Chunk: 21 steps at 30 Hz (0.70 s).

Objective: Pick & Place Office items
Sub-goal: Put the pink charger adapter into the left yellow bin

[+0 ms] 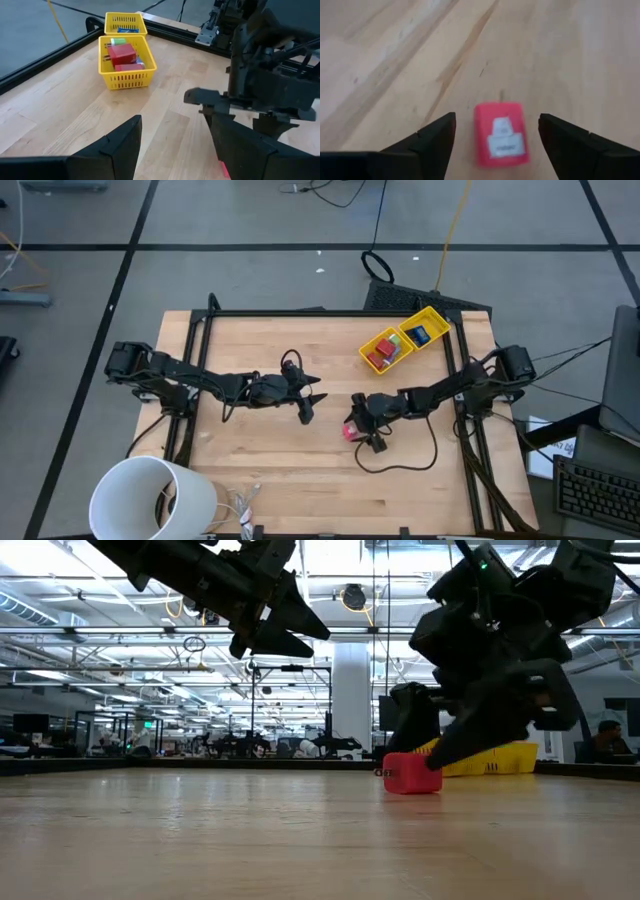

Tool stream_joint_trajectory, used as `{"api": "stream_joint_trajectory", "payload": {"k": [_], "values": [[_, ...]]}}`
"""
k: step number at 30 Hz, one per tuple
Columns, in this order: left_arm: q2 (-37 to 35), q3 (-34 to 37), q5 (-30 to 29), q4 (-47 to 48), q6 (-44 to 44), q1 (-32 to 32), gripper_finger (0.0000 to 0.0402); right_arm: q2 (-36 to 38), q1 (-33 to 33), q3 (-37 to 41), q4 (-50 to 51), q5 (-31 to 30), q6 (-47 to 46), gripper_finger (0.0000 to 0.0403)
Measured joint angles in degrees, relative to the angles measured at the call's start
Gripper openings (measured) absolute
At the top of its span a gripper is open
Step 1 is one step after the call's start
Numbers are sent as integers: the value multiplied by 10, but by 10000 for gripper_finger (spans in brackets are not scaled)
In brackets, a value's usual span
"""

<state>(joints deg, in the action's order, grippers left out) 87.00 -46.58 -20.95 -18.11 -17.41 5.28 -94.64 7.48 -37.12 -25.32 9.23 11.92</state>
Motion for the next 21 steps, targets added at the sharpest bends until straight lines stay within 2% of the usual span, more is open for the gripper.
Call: {"api": "stream_joint_trajectory", "payload": {"k": [5, 21], "values": [[0, 0, 0, 0, 0, 0, 241, -17, -8, 0, 3, 46, 12, 262], [0, 0, 0, -1, 1, 0, 241, -18, -32, 0, 13, 45, 23, 143]]}}
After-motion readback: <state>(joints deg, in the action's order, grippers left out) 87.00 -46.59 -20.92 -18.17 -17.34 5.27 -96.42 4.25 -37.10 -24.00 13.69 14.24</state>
